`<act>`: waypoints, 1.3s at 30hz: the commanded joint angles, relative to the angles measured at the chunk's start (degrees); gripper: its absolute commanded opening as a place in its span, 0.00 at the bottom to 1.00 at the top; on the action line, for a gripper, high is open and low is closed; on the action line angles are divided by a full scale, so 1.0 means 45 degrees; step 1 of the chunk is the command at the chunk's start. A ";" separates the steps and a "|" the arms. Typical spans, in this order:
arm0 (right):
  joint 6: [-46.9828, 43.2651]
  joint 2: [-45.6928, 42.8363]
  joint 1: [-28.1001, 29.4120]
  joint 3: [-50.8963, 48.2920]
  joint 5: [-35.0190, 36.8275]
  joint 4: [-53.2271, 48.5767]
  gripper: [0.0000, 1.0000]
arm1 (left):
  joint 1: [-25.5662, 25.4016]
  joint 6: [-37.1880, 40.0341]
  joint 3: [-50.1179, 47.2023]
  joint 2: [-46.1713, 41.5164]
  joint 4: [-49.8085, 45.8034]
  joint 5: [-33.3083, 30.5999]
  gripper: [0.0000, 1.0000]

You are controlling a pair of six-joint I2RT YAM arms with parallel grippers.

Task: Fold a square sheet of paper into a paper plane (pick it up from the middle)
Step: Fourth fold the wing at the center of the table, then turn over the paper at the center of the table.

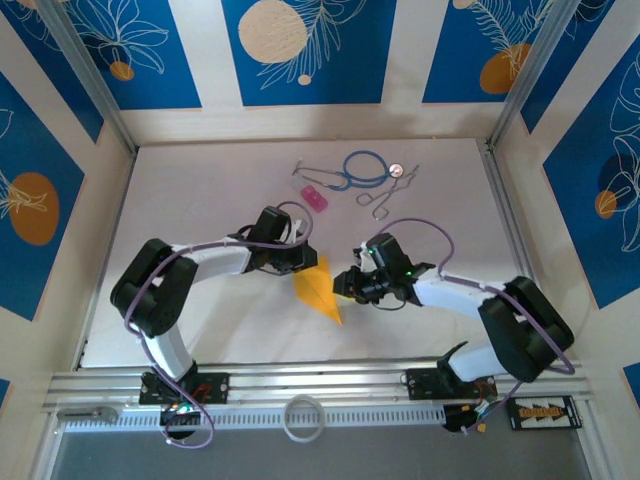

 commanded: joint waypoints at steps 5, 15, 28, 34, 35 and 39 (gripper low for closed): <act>0.0505 -0.0639 -0.0048 -0.1053 -0.1016 -0.1130 0.33 | 0.0155 0.0288 -0.0154 0.0416 -0.0358 -0.0722 0.09; 0.1069 0.0252 0.0696 -0.1090 -0.1150 -0.0903 0.30 | 0.0588 -0.0101 -0.0969 0.0926 0.0501 -0.0333 0.08; 0.1439 0.1017 0.0882 -0.0898 -0.0624 -0.0620 0.30 | 0.0750 -0.0425 -0.1377 0.1069 0.0891 -0.0091 0.07; 0.1880 0.1071 0.0883 -0.1084 -0.0536 0.0168 0.30 | 0.0750 -0.0425 -0.1371 0.1030 0.0880 -0.0043 0.07; 0.1861 0.1072 0.0882 -0.1074 -0.0521 0.0152 0.30 | 0.0764 -0.0425 -0.1371 0.1010 0.0860 -0.0056 0.06; 0.1792 0.1096 0.0867 -0.1110 -0.0412 0.0291 0.30 | 0.0784 -0.0425 -0.1390 0.0971 0.0859 -0.0071 0.06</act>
